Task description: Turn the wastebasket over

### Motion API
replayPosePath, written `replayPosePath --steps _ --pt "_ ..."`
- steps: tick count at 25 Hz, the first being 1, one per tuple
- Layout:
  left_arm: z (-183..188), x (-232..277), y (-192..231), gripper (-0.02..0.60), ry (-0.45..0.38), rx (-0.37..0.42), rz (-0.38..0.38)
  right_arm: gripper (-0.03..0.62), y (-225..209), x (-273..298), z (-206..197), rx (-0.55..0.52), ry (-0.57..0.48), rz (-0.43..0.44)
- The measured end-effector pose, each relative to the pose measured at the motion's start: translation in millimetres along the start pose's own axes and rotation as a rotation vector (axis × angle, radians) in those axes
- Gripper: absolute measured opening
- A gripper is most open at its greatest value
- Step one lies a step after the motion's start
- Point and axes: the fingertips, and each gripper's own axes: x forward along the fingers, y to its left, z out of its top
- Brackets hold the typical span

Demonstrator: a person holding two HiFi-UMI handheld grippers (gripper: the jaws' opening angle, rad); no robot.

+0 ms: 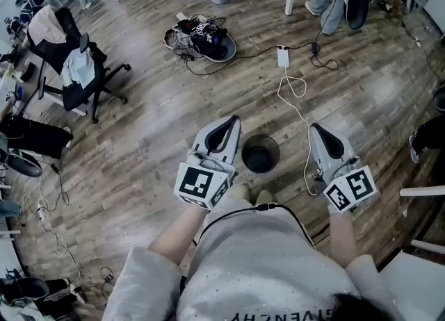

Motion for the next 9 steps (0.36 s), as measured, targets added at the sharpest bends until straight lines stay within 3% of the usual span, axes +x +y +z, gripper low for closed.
replayPosePath --steps 9 --pt "-5.6 -0.8 9.8 -0.002 0.003 0.003 0.019 0.002 -0.8 8.8 -7.3 -0.01 0.012 0.01"
